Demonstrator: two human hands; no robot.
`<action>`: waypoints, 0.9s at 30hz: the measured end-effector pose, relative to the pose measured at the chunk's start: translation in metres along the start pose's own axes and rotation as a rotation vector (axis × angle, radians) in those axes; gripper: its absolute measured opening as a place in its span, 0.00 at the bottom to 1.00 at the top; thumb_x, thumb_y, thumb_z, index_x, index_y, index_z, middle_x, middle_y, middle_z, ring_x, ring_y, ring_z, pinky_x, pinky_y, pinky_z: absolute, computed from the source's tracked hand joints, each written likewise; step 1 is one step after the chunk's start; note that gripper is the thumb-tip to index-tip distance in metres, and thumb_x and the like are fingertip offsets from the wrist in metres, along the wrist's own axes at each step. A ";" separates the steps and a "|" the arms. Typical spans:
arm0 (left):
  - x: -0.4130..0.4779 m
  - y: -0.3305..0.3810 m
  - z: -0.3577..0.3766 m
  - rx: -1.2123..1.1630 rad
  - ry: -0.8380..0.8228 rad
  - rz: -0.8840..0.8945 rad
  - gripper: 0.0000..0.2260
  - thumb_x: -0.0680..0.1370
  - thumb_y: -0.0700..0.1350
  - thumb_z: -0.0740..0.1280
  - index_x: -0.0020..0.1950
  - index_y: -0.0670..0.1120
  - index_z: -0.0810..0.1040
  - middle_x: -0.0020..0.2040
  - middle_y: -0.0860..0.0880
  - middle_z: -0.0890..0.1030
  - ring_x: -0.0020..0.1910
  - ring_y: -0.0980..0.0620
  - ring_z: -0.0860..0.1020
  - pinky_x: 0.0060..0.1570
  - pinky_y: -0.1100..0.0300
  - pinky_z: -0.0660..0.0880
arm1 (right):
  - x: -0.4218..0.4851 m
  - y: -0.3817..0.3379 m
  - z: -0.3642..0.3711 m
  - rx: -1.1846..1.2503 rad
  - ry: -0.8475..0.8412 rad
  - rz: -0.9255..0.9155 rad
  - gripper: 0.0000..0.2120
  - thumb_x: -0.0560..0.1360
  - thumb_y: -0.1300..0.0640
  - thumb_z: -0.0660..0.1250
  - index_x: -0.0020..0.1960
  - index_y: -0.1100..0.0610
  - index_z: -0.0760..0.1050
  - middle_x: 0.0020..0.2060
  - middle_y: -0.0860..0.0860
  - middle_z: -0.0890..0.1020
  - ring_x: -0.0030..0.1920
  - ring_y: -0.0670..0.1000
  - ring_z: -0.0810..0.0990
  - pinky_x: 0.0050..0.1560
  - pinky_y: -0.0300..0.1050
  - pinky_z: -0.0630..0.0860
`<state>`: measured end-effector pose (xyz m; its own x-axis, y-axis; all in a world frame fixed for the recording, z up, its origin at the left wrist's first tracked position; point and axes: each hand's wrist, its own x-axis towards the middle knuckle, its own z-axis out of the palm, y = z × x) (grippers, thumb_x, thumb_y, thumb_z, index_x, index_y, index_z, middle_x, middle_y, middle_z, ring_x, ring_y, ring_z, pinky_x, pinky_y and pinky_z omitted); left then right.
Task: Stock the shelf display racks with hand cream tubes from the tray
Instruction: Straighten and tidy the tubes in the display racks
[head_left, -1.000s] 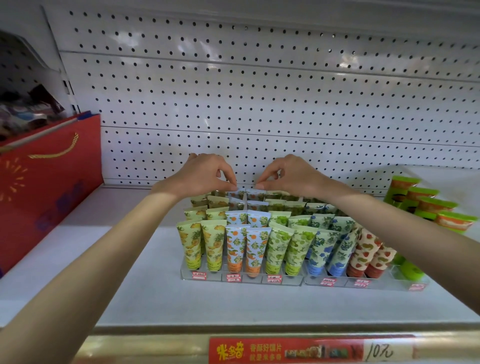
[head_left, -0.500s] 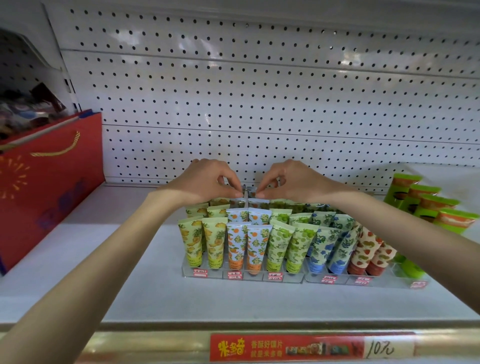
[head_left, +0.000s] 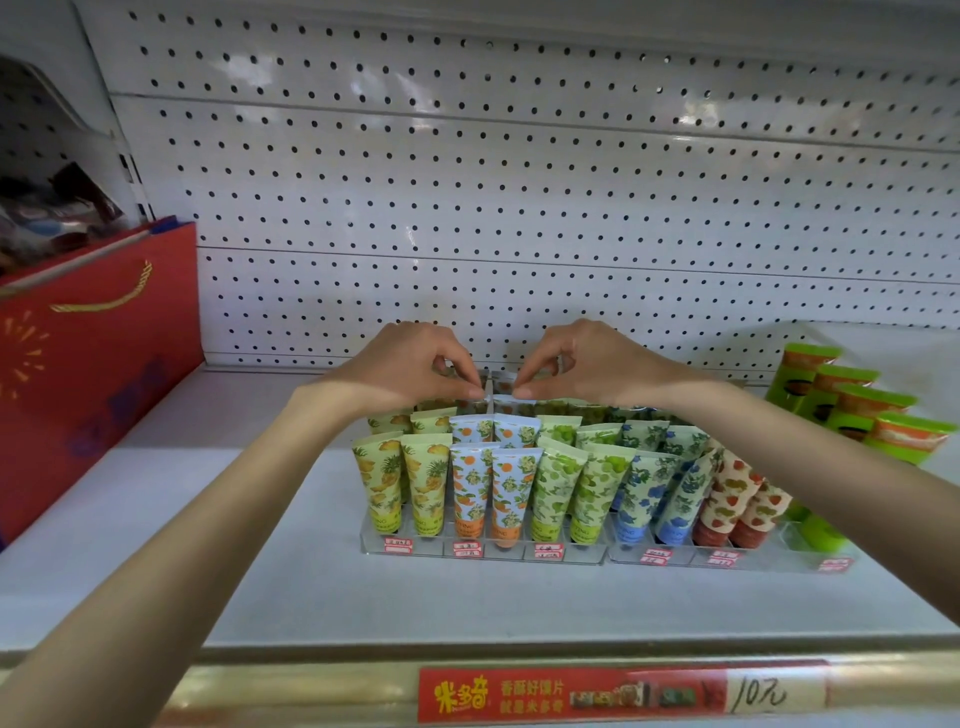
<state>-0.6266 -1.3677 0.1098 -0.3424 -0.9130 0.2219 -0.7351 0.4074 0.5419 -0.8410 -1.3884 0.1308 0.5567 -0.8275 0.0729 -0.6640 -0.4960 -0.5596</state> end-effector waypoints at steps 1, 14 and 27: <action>0.000 0.000 0.001 0.004 0.005 0.002 0.05 0.69 0.51 0.74 0.42 0.52 0.84 0.44 0.56 0.80 0.44 0.55 0.75 0.48 0.59 0.72 | 0.000 -0.001 0.000 0.000 -0.003 0.003 0.06 0.69 0.51 0.74 0.44 0.51 0.82 0.36 0.43 0.74 0.34 0.39 0.71 0.38 0.33 0.66; 0.000 0.000 0.005 0.064 0.071 0.025 0.05 0.69 0.51 0.74 0.40 0.51 0.84 0.41 0.58 0.80 0.42 0.56 0.77 0.55 0.51 0.70 | -0.002 -0.004 0.009 -0.069 0.046 -0.050 0.06 0.70 0.55 0.73 0.44 0.57 0.84 0.34 0.42 0.73 0.33 0.38 0.71 0.37 0.31 0.66; -0.002 0.005 0.008 0.059 0.069 -0.025 0.04 0.70 0.54 0.73 0.40 0.54 0.83 0.41 0.59 0.78 0.44 0.56 0.77 0.60 0.47 0.69 | -0.006 -0.005 0.011 -0.031 0.080 -0.041 0.04 0.70 0.56 0.73 0.44 0.55 0.83 0.35 0.42 0.75 0.35 0.38 0.72 0.38 0.29 0.67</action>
<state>-0.6343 -1.3634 0.1057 -0.2843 -0.9213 0.2652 -0.7769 0.3834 0.4993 -0.8357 -1.3785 0.1243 0.5430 -0.8241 0.1614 -0.6574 -0.5368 -0.5289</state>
